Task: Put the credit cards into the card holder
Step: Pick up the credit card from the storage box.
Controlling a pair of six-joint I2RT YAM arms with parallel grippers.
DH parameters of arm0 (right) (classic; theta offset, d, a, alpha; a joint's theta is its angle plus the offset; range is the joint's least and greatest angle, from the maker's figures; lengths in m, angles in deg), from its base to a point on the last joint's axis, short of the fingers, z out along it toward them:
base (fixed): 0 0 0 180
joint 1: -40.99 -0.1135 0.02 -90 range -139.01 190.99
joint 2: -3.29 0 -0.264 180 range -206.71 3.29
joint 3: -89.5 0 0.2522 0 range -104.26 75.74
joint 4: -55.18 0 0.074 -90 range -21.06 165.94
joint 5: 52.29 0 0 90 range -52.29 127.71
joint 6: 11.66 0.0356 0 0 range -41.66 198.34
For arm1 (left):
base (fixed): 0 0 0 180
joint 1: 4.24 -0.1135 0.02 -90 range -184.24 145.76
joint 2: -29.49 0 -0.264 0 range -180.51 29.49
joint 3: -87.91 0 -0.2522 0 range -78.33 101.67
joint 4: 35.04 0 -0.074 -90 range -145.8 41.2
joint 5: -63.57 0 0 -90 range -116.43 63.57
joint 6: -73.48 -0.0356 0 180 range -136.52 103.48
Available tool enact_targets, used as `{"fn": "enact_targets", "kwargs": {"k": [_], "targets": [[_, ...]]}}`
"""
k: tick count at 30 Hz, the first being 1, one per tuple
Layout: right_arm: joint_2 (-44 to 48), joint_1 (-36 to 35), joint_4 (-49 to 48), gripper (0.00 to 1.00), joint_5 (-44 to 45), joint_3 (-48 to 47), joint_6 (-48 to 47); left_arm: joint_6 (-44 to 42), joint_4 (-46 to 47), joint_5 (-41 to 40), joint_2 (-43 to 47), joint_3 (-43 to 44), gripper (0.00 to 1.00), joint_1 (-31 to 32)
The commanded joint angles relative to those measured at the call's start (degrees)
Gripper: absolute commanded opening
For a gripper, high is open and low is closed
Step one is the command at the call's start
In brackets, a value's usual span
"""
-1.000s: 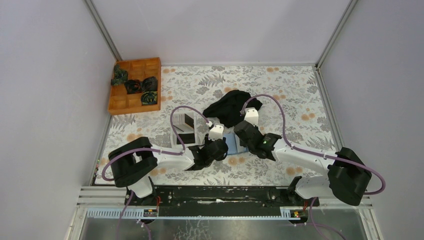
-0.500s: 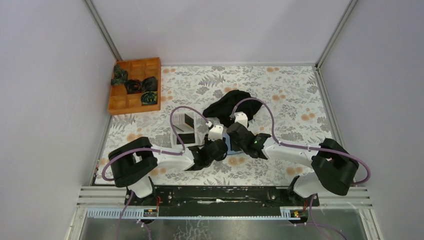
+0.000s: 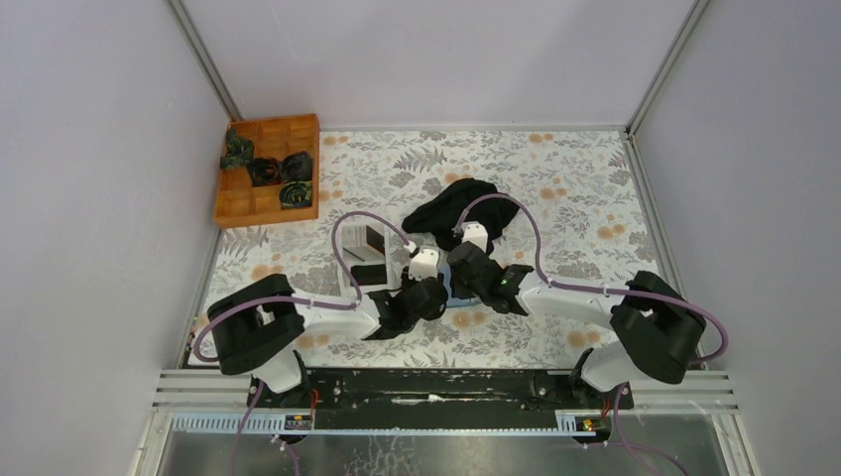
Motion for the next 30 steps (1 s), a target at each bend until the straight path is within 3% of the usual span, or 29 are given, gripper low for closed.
{"fn": "enact_targets", "kwargs": {"k": [1,9,20,25,30], "targets": [[-2.5,-0.4,-3.4,0.3,-1.0,-0.6,1.2,0.9,-0.9,-2.1,4.2,-1.8,0.51,0.5],[-9.6,-0.2,-5.9,0.29,-3.1,0.1,2.9,2.0,-2.9,-3.3,8.1,-3.3,0.51,0.6],[-6.7,-0.2,-4.2,0.29,-2.1,-0.2,2.0,1.5,-11.8,-9.1,17.9,-0.2,0.51,0.5],[-6.6,-0.2,-4.3,0.31,-2.1,-0.1,1.8,1.5,-21.9,-17.4,22.1,4.3,0.68,-0.6],[-6.3,-0.2,-4.5,0.31,-2.8,-0.2,1.6,-1.0,-28.2,-13.7,22.4,8.9,0.79,-8.4]]}}
